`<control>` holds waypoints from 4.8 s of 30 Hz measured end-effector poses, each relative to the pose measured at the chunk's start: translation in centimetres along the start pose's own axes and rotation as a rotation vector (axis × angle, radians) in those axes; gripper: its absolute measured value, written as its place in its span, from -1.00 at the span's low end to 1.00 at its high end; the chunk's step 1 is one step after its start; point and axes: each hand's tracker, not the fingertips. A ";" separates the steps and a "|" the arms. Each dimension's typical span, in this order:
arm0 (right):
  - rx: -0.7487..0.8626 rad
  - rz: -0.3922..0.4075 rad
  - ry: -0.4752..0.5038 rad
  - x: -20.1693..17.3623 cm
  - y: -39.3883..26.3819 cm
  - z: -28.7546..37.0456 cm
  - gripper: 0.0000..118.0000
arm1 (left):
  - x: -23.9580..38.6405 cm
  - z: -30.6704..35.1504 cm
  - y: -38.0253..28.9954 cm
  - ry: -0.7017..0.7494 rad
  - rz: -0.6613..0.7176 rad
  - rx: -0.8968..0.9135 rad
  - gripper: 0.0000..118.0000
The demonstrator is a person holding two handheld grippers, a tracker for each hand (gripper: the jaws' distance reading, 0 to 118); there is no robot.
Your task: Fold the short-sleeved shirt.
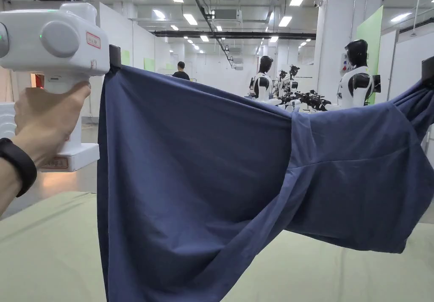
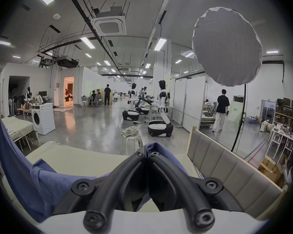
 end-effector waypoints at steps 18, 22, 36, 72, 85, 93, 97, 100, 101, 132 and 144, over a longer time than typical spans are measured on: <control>-0.113 -0.044 0.058 -4.2 -6.8 -12.1 -0.98 | -0.1 -10.2 -8.8 -0.008 0.011 -0.149 -0.93; -0.169 -0.041 0.104 -4.7 -11.9 -12.5 -0.98 | -0.1 -9.8 -14.6 -0.041 0.011 -0.213 -0.93; -0.505 -0.196 0.202 1.9 -41.1 6.7 -0.98 | -7.2 10.9 -40.2 -0.217 0.268 -0.570 -0.93; -0.016 -0.014 0.081 0.8 -42.7 29.9 -0.26 | 3.0 29.7 -34.6 -0.156 -0.152 -0.105 -0.22; -0.051 -0.096 0.236 -1.1 -41.1 28.3 -1.00 | 3.6 27.9 -35.2 -0.200 -0.109 -0.180 -0.96; -0.092 -0.110 0.252 -1.4 -41.3 26.8 -1.00 | 1.9 19.8 -34.2 -0.271 -0.014 -0.290 -0.95; -0.122 -0.104 0.260 -1.2 -42.1 26.0 -1.00 | 0.0 8.3 -34.2 -0.390 0.120 -0.540 0.02; -0.161 -0.117 0.264 -0.8 -42.9 24.9 -1.00 | -0.3 -0.6 -35.8 -0.385 0.113 -0.686 0.05; -0.174 -0.123 0.260 -0.6 -43.1 24.6 -1.00 | -0.3 -3.3 -36.1 -0.353 0.100 -0.687 0.05; -0.605 -0.316 0.342 2.7 -42.7 5.4 0.07 | 3.4 -21.5 -49.0 -0.081 -0.237 -1.039 -0.80; -0.950 -0.216 0.290 -2.7 -48.4 -11.7 -0.78 | 3.0 -20.6 -48.3 -0.096 -0.144 -1.056 -0.82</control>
